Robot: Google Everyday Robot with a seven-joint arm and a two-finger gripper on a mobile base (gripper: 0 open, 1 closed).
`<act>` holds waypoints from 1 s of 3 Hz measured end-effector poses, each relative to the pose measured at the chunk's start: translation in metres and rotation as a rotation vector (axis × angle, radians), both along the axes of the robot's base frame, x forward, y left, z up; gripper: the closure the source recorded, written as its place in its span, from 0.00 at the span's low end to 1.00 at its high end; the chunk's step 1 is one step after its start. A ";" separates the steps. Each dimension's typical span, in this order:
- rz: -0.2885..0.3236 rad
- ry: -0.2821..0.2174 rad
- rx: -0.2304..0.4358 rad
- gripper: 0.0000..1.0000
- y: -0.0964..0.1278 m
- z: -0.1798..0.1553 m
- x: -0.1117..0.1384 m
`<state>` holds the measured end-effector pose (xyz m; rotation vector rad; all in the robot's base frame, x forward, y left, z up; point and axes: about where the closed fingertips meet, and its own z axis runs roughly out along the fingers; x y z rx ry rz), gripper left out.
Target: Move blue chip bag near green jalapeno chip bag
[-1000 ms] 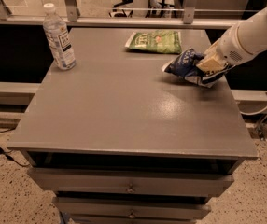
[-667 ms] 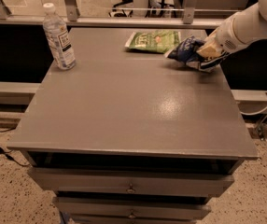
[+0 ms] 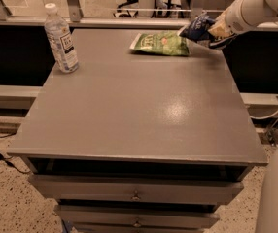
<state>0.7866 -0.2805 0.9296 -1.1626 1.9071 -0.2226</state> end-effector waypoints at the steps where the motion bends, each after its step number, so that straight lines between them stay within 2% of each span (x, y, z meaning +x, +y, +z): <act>1: -0.021 -0.019 0.015 1.00 -0.003 -0.003 0.017; 2: -0.036 -0.012 0.067 1.00 0.003 -0.021 0.031; 3: -0.024 -0.013 0.129 1.00 0.021 -0.030 0.045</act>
Offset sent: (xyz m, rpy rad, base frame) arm 0.0472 0.0060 -0.0350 0.1309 -0.0151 -0.0611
